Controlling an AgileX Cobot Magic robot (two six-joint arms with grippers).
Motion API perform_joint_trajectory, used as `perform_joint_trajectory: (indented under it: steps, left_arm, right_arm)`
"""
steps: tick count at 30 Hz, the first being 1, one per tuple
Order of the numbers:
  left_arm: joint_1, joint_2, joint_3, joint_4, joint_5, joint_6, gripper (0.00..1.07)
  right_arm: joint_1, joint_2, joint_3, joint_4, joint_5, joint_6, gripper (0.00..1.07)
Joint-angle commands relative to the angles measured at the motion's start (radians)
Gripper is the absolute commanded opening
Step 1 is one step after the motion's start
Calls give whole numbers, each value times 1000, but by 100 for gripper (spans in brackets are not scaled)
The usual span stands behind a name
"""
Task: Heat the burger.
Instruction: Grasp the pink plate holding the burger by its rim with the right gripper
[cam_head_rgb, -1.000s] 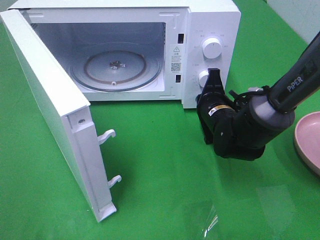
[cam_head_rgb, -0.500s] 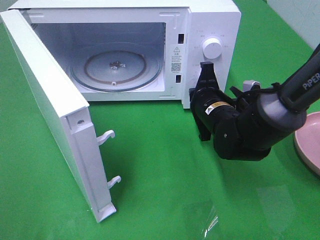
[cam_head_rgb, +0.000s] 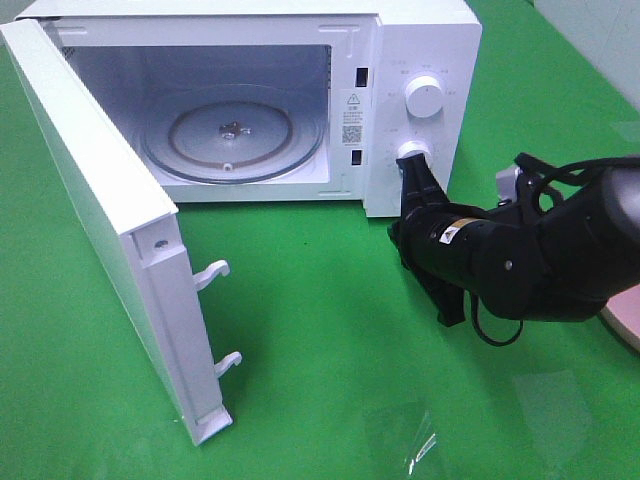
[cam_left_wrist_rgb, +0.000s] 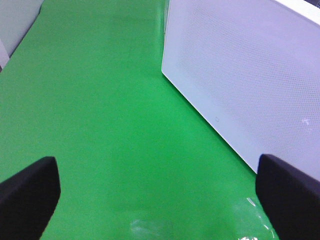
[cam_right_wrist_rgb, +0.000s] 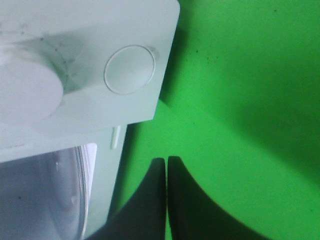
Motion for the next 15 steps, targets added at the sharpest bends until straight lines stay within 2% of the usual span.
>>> perform_joint_trajectory:
  steps: [1,2,5,6,9,15]
  left_arm:
    - [-3,-3,0,3,5,-4,98]
    - [-3,-3,0,3,5,-4,98]
    - [-3,-3,0,3,5,-4,98]
    - [-3,-3,0,3,5,-4,98]
    - [-3,-3,0,3,5,-4,98]
    - [-3,-3,0,3,5,-4,98]
  right_arm:
    - [-5,-95,5,-10,148,-226,1]
    - [-5,-137,5,-8,207,-338,2]
    - [-5,-152,4,-8,240,-379,2]
    - [-5,-187,4,-8,302,-476,3]
    - [-6,-218,4,-9,363,-563,3]
    - [-86,-320,4,-32,638,-833,5]
